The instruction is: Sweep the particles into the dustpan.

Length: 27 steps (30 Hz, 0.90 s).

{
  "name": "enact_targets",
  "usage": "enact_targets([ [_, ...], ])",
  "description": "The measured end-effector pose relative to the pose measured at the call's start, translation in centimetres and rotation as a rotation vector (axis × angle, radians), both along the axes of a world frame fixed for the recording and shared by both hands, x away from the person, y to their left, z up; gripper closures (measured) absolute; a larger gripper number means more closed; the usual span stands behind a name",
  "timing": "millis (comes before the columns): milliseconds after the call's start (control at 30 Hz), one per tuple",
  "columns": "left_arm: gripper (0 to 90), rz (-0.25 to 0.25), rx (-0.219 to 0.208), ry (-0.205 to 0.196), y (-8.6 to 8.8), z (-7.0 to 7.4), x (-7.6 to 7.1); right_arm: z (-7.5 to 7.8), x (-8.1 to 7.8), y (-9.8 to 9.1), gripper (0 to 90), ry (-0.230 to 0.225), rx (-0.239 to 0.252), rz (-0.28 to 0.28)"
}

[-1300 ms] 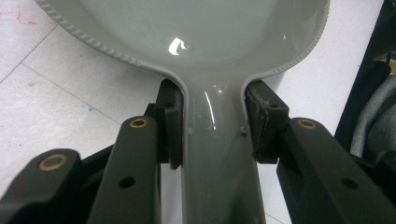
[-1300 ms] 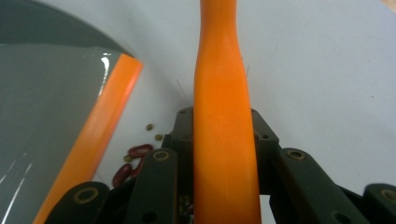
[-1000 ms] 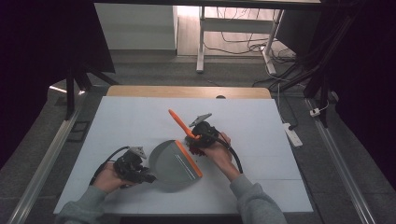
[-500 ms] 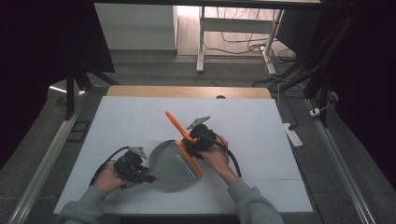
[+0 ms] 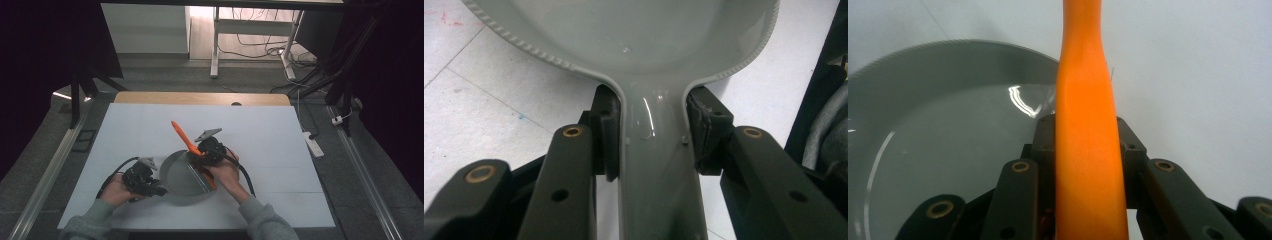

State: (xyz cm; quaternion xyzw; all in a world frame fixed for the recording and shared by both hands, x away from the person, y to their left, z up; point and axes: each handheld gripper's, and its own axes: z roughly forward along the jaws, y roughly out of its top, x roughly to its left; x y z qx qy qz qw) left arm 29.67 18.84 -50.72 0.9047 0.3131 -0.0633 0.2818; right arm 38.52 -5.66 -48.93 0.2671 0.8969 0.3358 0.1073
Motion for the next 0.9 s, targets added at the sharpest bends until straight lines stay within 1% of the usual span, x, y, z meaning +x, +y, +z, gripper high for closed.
enact_targets([
  [167, 61.9, 0.000, 0.002, -0.001, 0.0, 0.0, 0.0, 0.2, -0.7, 0.7, 70.3, 0.007, 0.020, 0.021],
  [233, 61.8, 0.001, 0.000, 0.000, 0.0, 0.0, 0.0, 0.3, -1.0, 1.1, 70.4, -0.003, 0.014, 0.041],
  [300, 61.9, 0.001, 0.000, 0.000, 0.0, -0.1, 0.0, 0.3, -1.4, 1.4, 70.4, 0.011, 0.031, 0.057],
  [333, 61.8, 0.002, 0.000, 0.001, 0.0, -0.1, 0.0, 0.4, -1.6, 1.6, 70.3, 0.014, 0.038, 0.072],
  [433, 61.9, 0.001, 0.000, 0.001, 0.0, -0.1, 0.0, 0.5, -1.9, 1.7, 70.3, 0.020, 0.064, 0.093],
  [500, 61.9, 0.001, 0.000, 0.002, 0.0, -0.1, 0.0, 0.8, -1.9, 1.5, 70.3, 0.019, 0.088, 0.091],
  [600, 61.8, 0.000, 0.000, 0.002, 0.0, -0.1, 0.0, 1.3, -1.9, 1.0, 70.3, 0.001, 0.104, 0.076],
  [900, 61.8, 0.002, 0.001, 0.001, 0.0, -0.2, 0.0, 2.2, -1.4, -0.7, 70.3, -0.026, 0.115, 0.031],
])
